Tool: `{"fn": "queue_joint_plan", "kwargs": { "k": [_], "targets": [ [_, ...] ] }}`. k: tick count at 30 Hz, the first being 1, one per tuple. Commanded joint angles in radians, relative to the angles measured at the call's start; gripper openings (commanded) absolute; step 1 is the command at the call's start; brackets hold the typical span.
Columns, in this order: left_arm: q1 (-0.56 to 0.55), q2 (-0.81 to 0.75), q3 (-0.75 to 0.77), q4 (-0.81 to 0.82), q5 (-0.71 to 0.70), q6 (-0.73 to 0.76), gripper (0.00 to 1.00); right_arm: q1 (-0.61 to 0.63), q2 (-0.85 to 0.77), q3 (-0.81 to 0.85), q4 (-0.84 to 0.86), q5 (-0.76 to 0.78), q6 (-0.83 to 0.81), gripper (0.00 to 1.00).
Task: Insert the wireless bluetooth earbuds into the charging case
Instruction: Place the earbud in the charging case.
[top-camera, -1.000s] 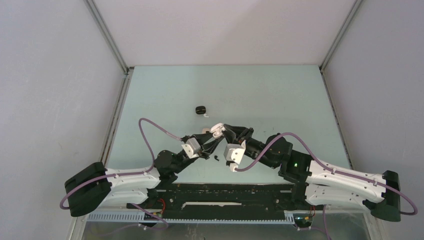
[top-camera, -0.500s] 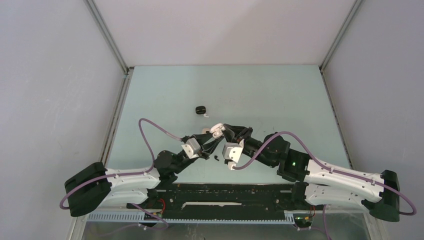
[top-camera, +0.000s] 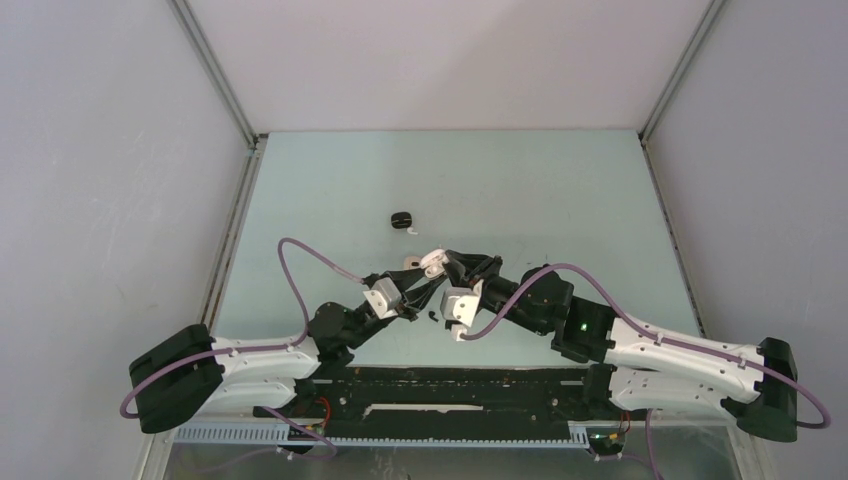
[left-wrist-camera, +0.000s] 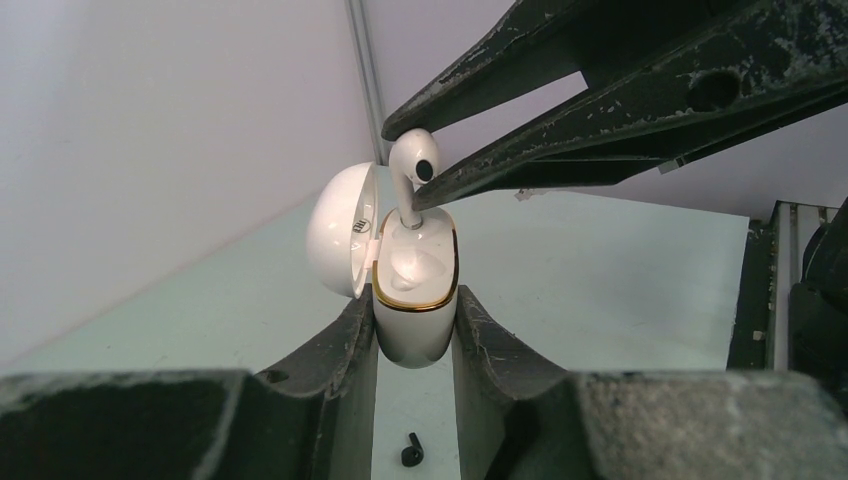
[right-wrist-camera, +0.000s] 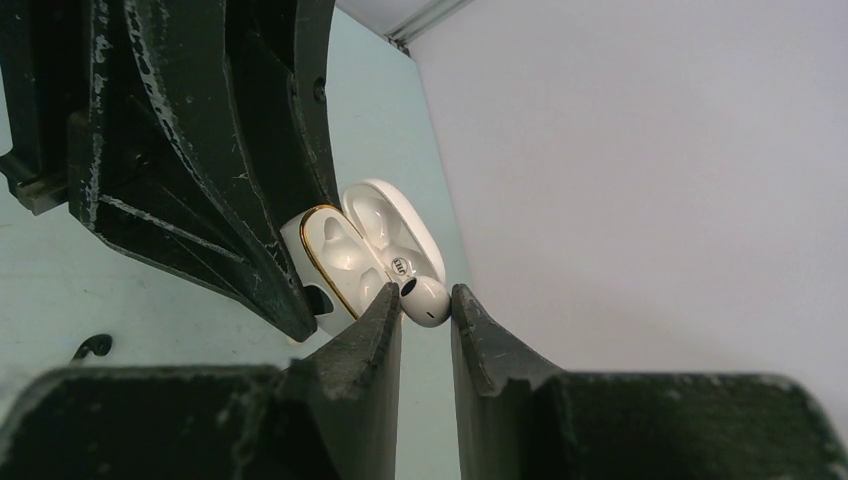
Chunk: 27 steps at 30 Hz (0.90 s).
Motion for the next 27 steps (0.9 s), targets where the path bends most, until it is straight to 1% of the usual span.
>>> {"fn": "queue_joint_plan", "kwargs": {
  "k": [1,9,13,21,27],
  "targets": [
    [-0.005,-0.018,-0.006,0.076,-0.019,0.029,0.01,0.000,0.009,-0.001,0.015,0.008,-0.009,0.00],
    [-0.005,-0.012,-0.013,0.092,-0.023,0.029,0.01,0.014,0.009,-0.001,-0.059,-0.024,-0.024,0.01],
    [-0.005,-0.014,-0.013,0.093,-0.026,0.029,0.01,0.017,0.015,-0.001,-0.058,-0.018,-0.038,0.02],
    [-0.005,-0.012,-0.012,0.094,-0.033,0.026,0.01,0.038,0.046,-0.001,-0.072,0.010,-0.121,0.02],
    [-0.005,-0.013,-0.016,0.100,-0.051,0.023,0.01,0.048,0.048,-0.001,-0.055,0.023,-0.135,0.04]
  ]
}}
